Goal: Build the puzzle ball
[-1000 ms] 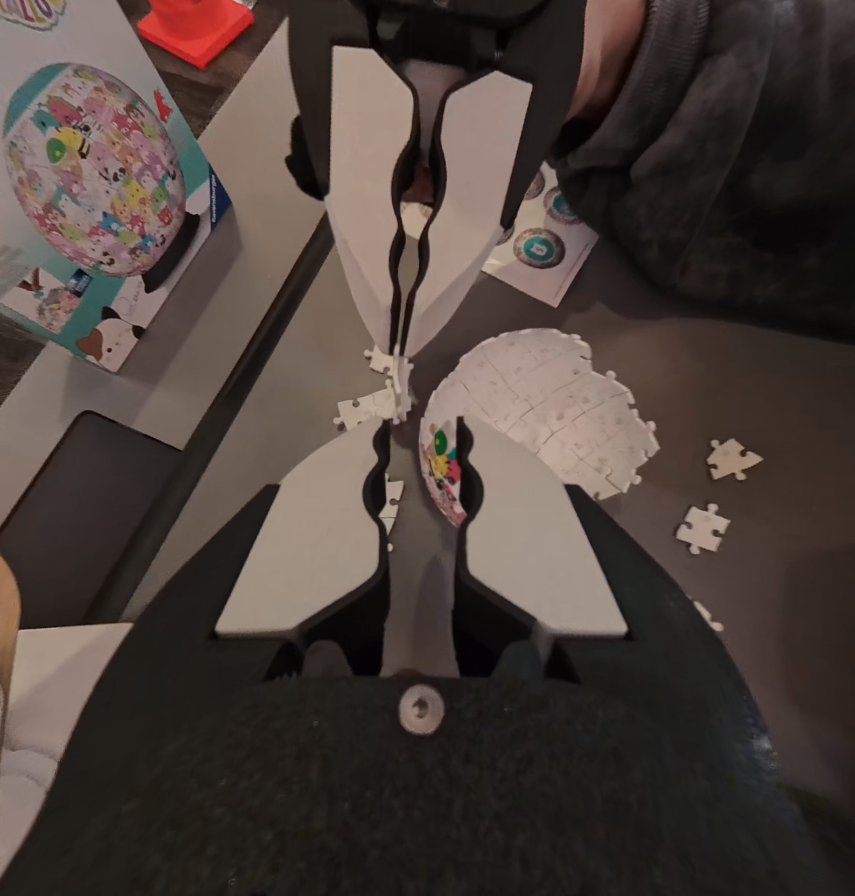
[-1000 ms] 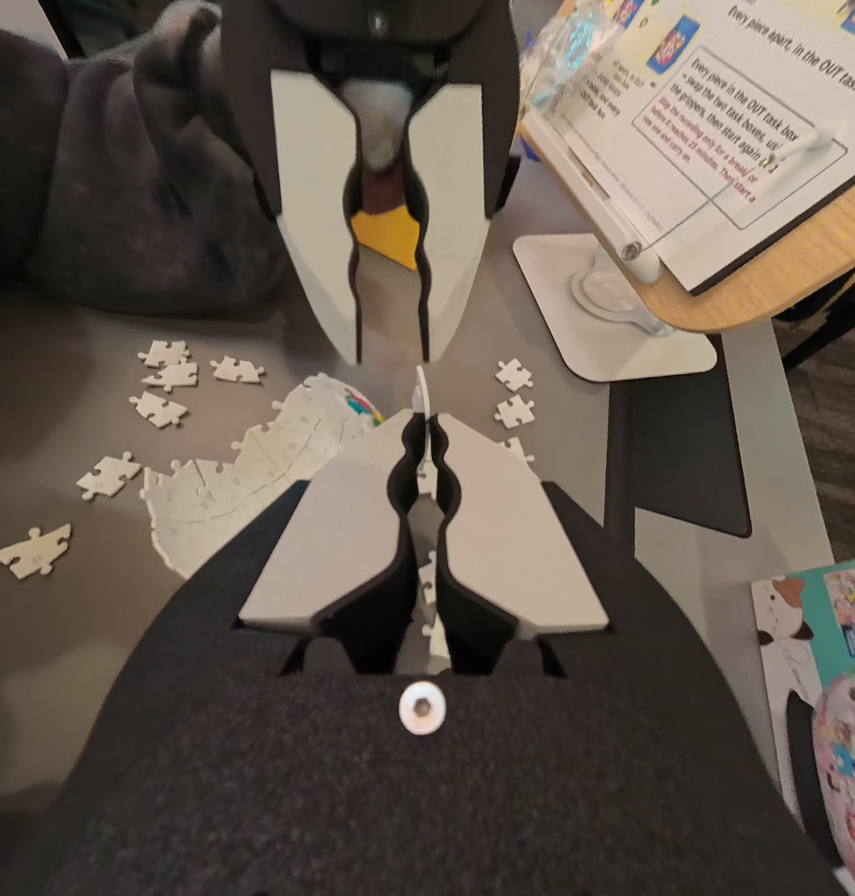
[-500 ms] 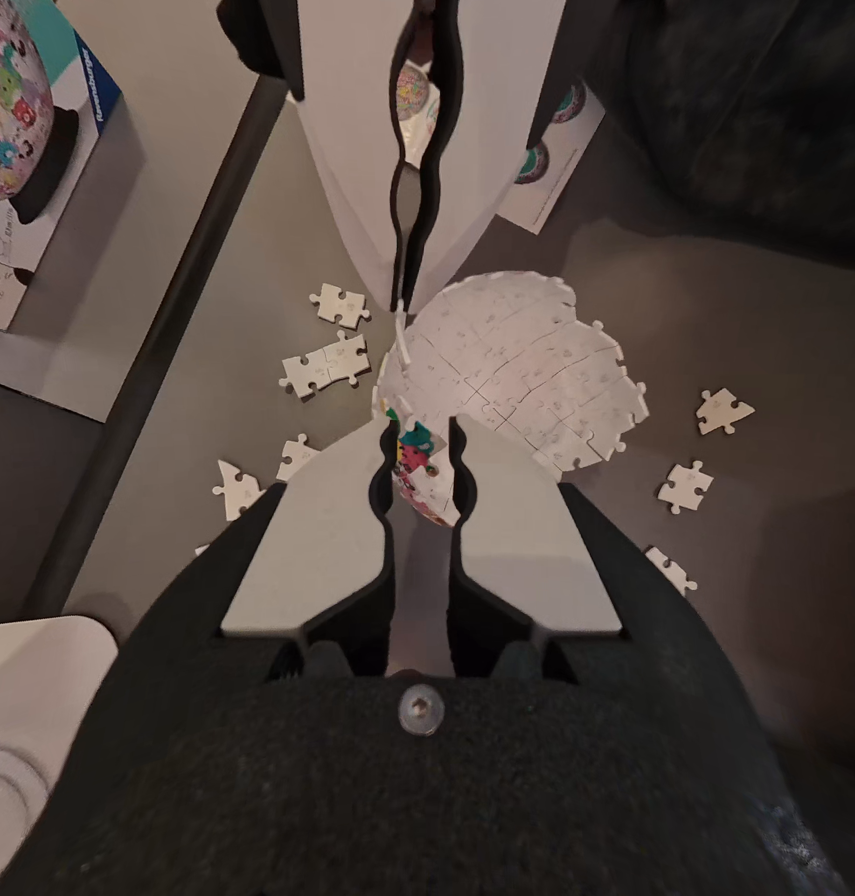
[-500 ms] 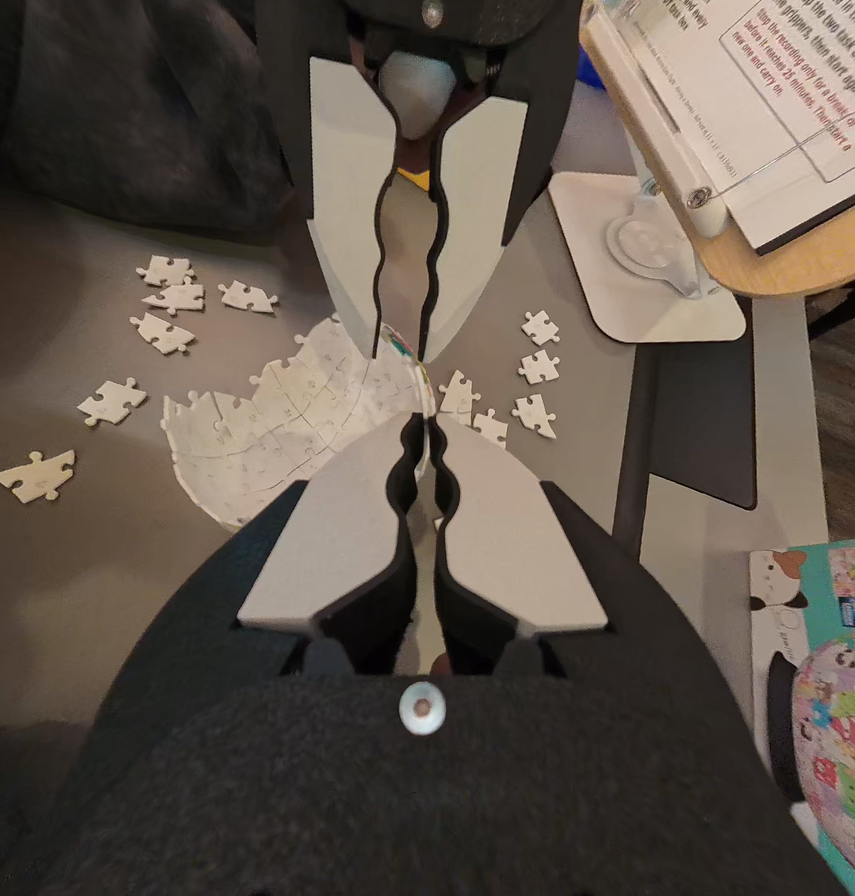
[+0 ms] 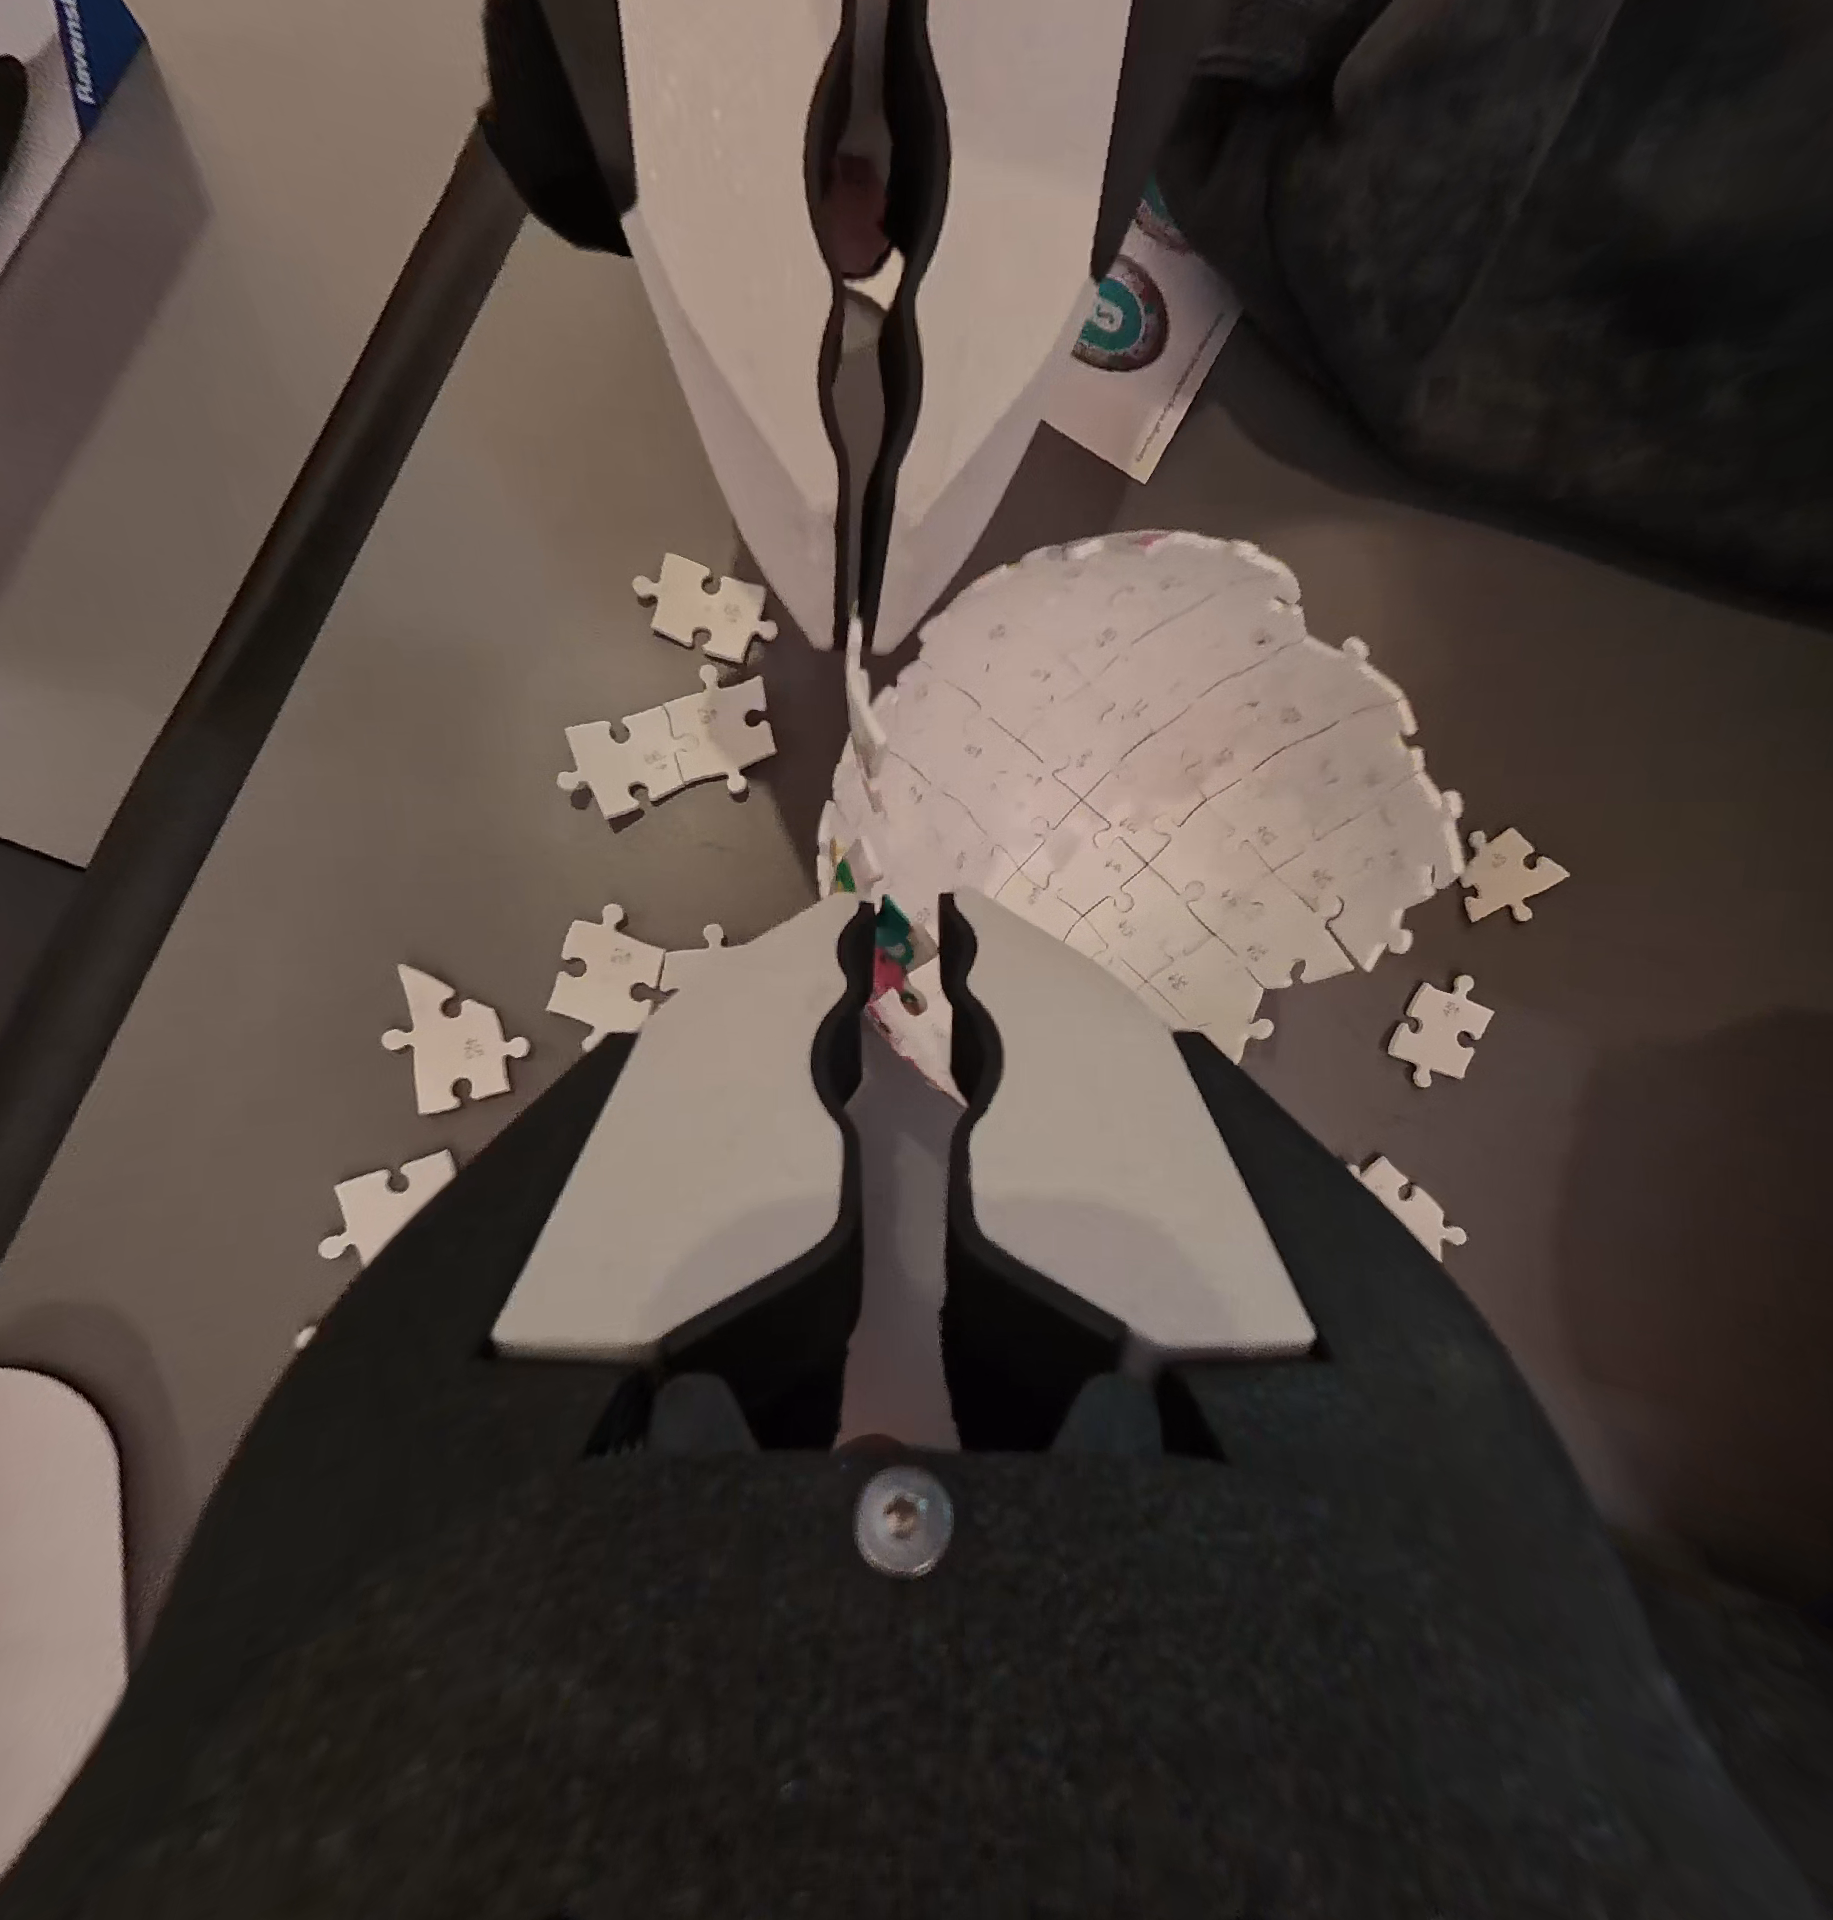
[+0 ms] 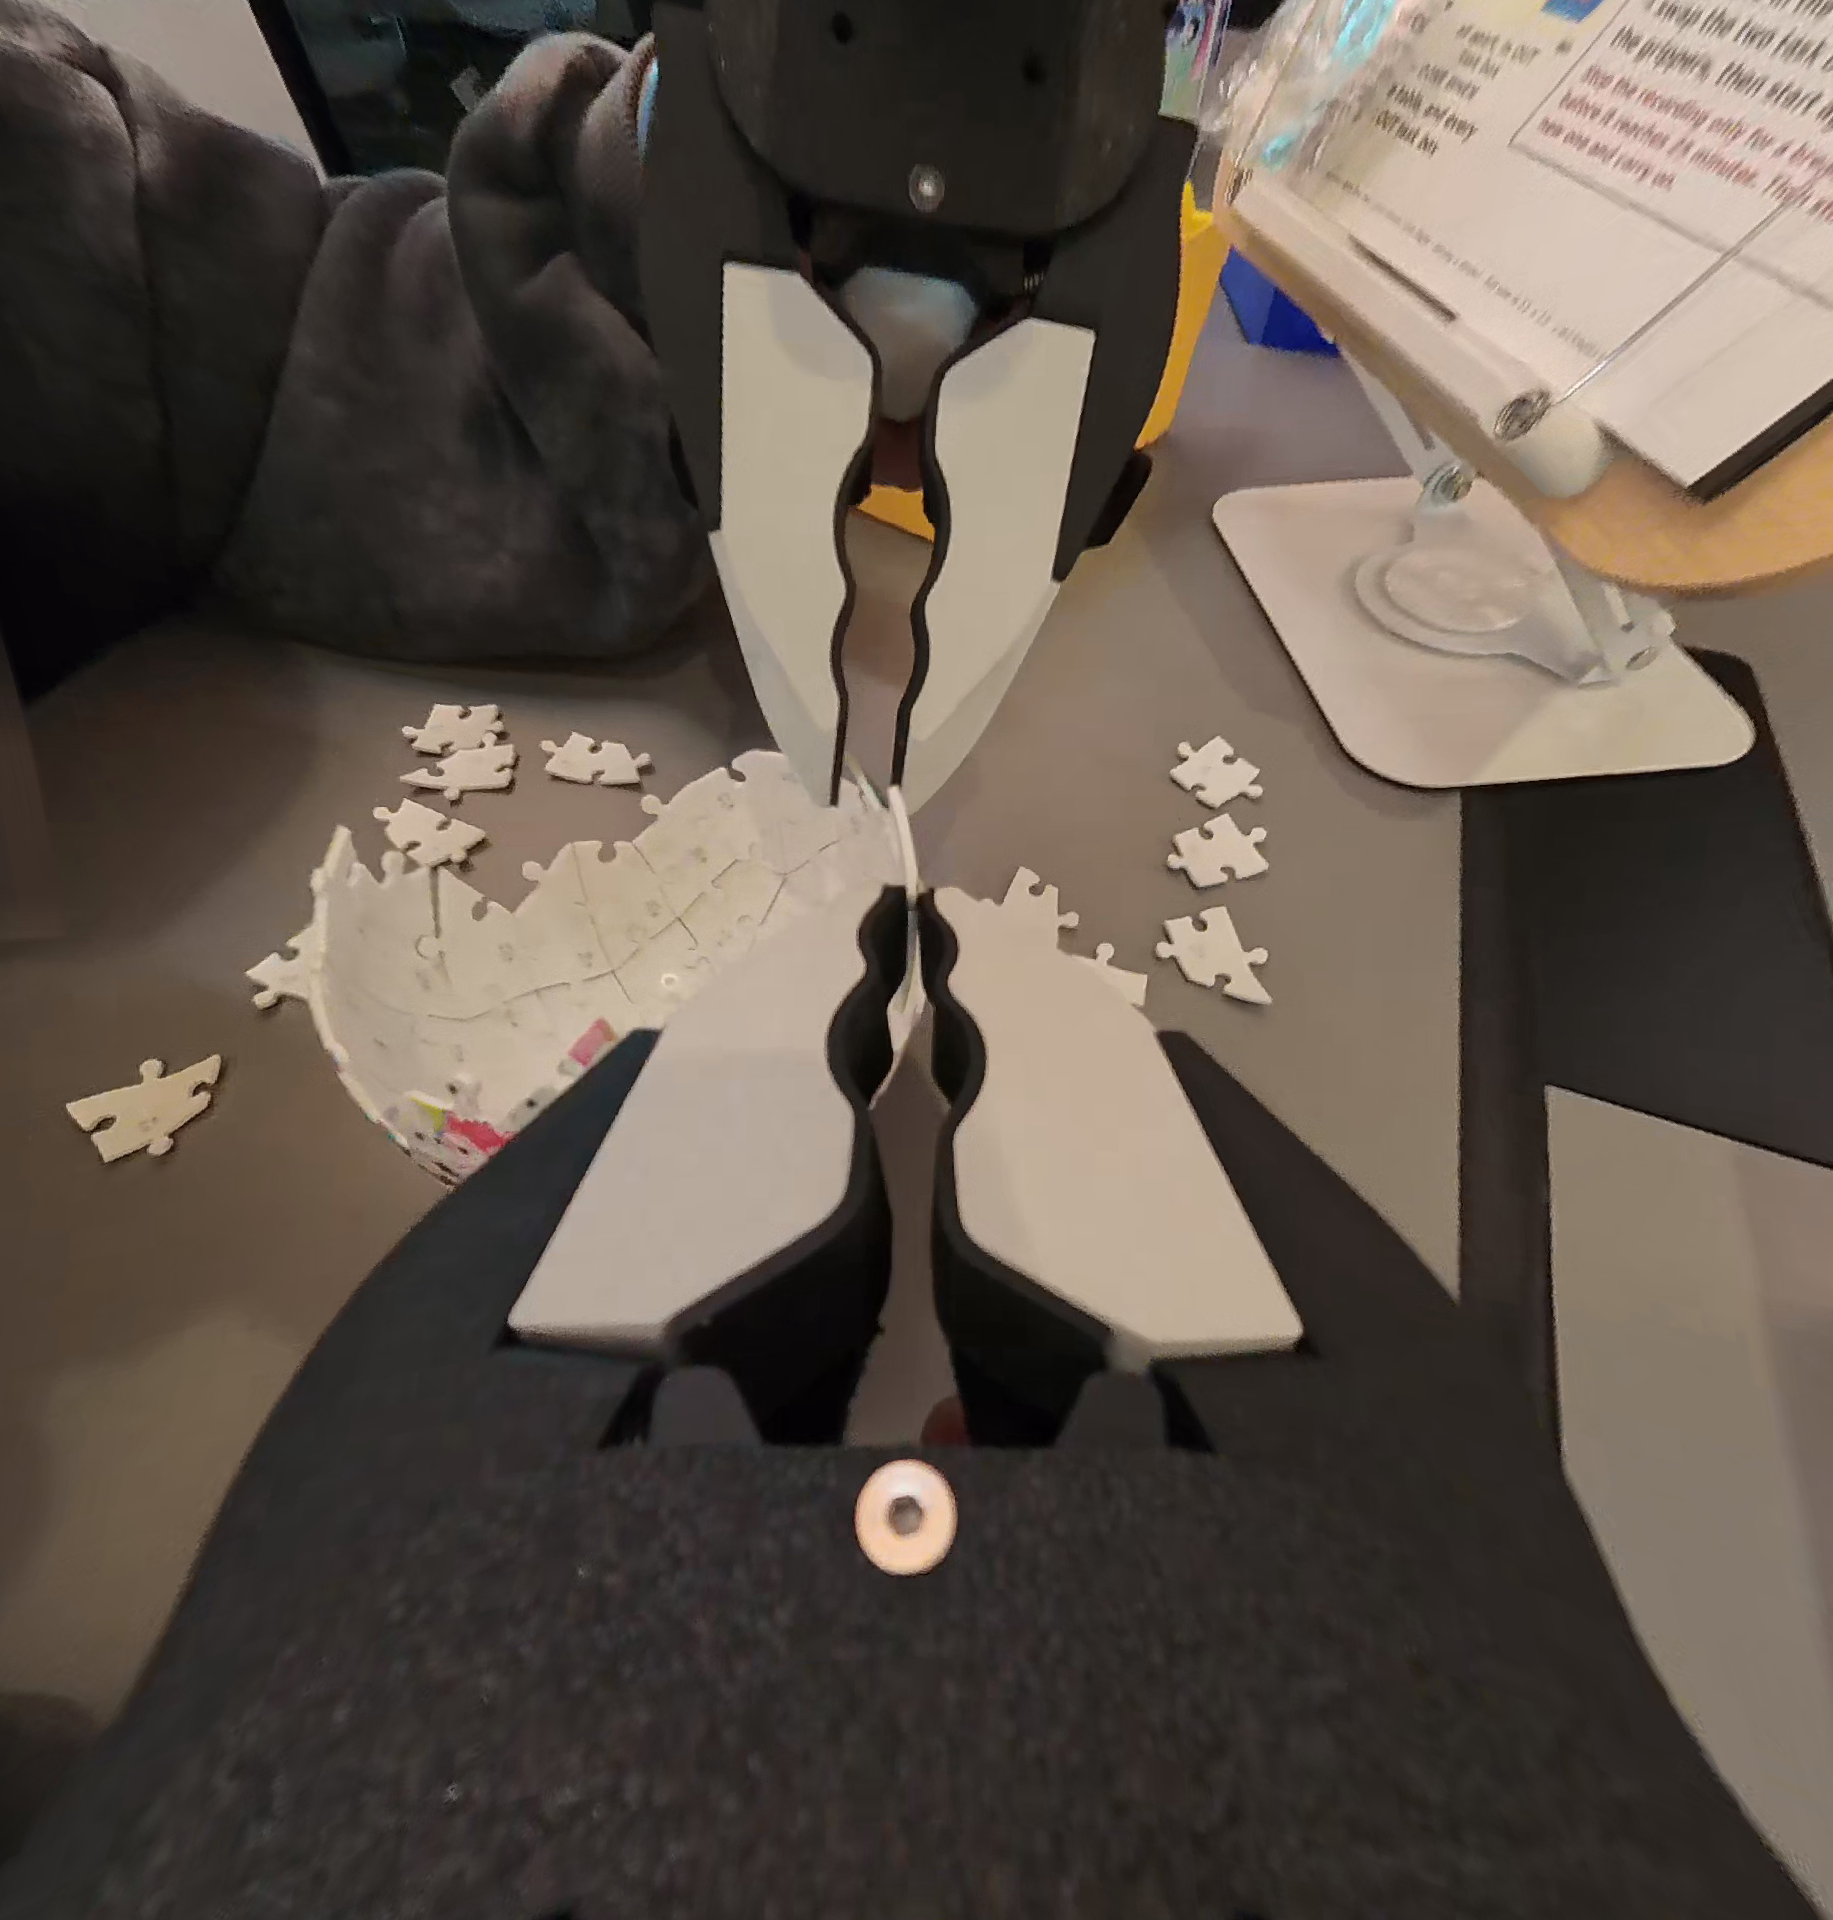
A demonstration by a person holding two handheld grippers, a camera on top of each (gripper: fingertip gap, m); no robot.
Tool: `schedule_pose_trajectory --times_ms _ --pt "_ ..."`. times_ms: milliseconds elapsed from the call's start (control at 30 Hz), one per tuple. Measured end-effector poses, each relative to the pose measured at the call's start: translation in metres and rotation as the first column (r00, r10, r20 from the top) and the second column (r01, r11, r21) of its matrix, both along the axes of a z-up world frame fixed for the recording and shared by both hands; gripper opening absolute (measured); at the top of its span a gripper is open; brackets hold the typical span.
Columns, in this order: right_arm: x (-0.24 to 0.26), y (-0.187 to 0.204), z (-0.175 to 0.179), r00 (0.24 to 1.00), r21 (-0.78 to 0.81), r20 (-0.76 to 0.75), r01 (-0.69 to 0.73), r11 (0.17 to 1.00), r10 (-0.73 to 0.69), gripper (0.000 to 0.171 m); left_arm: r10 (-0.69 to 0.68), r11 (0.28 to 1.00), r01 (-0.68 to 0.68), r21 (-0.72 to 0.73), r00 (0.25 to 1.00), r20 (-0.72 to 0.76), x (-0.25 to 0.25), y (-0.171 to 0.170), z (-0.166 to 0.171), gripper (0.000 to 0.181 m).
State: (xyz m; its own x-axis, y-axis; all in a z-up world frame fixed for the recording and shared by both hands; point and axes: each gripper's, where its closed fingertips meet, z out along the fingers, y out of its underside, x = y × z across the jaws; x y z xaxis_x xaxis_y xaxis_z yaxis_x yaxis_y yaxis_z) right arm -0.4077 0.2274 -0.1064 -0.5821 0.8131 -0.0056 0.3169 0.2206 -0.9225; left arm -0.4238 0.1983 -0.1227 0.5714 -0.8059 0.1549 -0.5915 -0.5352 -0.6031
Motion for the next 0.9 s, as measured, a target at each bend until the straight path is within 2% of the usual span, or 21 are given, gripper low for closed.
schedule_pose_trajectory --times_ms 233,700,800,900 --pt "-0.006 -0.001 -0.022 0.999 -0.004 0.023 -0.021 1.0 0.021 0.002 0.012 1.0 -0.011 -0.028 0.999 0.04 -0.003 0.003 -0.003 0.011" --pt "-0.005 -0.002 -0.031 0.999 0.042 0.037 -0.017 0.999 0.015 0.002 0.007 1.0 -0.006 -0.007 0.998 0.055 -0.005 0.002 0.005 0.019" --pt "-0.006 0.0 -0.032 0.999 0.045 0.039 -0.008 0.999 0.006 0.002 0.034 0.999 -0.035 0.016 0.995 0.089 -0.009 0.009 0.011 0.019" --pt "-0.006 -0.001 -0.03 1.0 0.047 0.03 -0.008 0.999 0.007 0.002 0.118 0.991 -0.126 0.049 0.984 0.13 -0.021 0.025 0.016 0.019"
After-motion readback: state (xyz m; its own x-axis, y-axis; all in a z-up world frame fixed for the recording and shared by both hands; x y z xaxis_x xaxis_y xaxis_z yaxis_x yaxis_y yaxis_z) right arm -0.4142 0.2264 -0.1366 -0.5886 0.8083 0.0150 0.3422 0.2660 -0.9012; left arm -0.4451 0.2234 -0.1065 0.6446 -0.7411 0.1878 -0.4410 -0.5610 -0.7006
